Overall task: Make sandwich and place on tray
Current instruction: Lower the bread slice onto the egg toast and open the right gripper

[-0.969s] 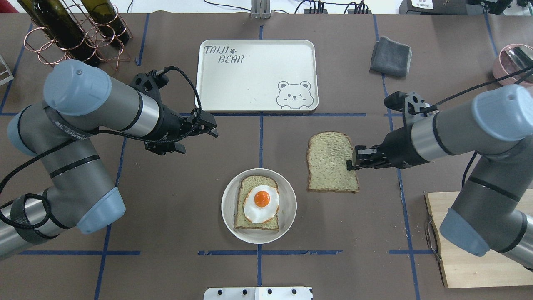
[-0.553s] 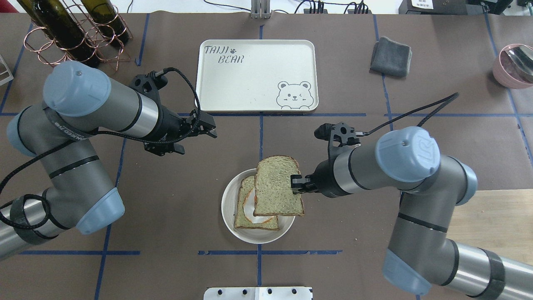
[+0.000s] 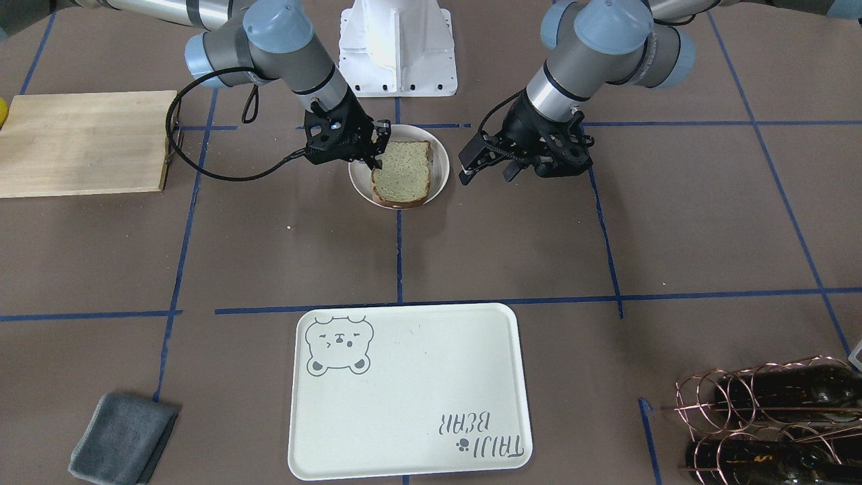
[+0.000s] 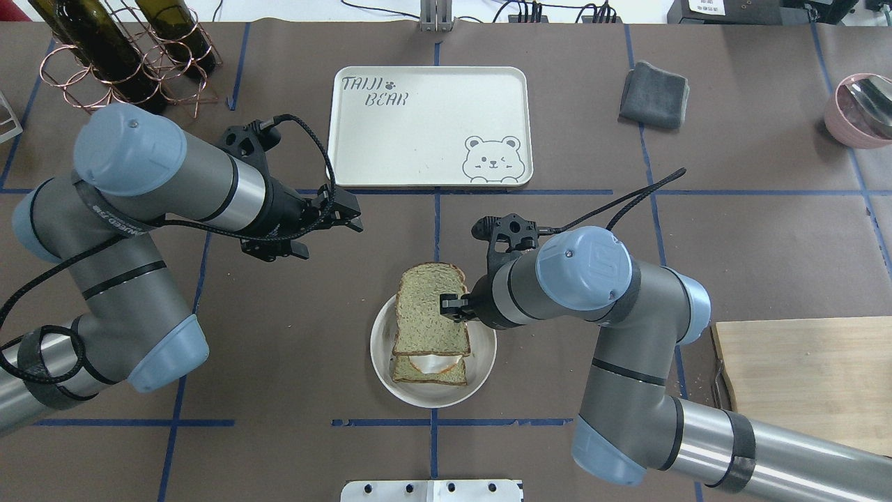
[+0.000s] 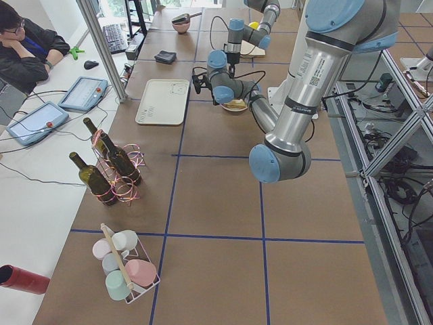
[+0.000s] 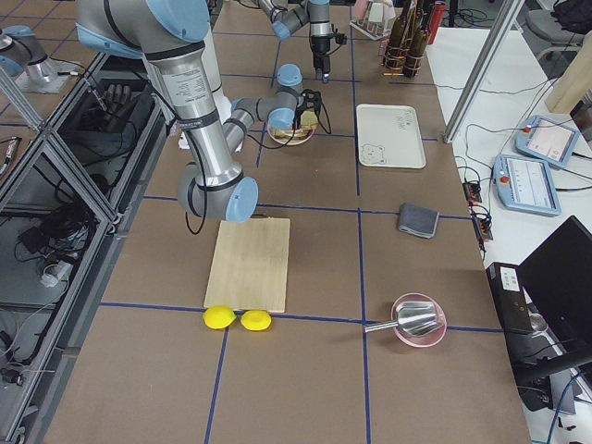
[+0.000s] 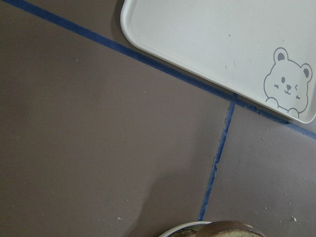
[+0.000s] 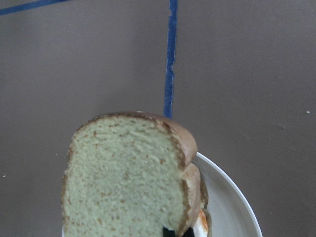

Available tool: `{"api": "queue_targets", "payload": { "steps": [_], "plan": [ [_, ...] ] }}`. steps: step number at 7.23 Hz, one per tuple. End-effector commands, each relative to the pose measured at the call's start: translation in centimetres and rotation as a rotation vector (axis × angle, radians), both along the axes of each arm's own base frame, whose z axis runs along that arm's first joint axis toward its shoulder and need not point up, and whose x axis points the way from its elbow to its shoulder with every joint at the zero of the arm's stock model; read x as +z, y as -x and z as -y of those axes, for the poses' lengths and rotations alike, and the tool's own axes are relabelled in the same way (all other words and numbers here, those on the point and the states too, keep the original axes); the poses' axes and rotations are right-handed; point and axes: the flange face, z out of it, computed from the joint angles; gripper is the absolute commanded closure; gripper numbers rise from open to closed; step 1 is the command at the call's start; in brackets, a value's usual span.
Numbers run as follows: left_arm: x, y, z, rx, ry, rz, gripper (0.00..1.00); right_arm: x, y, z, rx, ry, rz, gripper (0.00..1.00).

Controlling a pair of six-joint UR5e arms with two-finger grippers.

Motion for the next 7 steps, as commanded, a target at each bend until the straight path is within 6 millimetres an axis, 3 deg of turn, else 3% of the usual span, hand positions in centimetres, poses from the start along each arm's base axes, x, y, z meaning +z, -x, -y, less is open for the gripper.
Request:
{"api": "queue_targets", "payload": {
  "steps": [1,2,3,4,5,7],
  "plan": [
    [0.1,-0.3,-0.2,0.004,0.001,-0.002,0.0,0.2,0.7,-0.6,-0.002,-0.002,-0.009,0.98],
    [0.6,-1.2,-0.5,0.017,0.007,0.007,0.0,0.3,0.6,-0.8,-0.003,0.002,-0.008,0.13],
    [1.2,-3.2,-1.4,0.011,-0.016,0.012,0.0,-0.5,-0.5,-0.8,0.001,-0.004,0.012,0.0],
    [1.9,-4.7,-2.4,0.025,-0.022,0.019,0.0,-1.8,-2.4,-0.8,0.006,-0.002,0.015,0.0],
    [1.9,-5.4,-3.1,0.038,-0.022,0.021,0.19,-2.9,-4.8,0.2,0.003,0.026,0.003,0.0],
    [2.0,-7.5,-5.6,0.085,-0.021,0.022,0.4,-2.9,-9.9,4.3,0.02,0.073,0.026,0.0]
  ]
}}
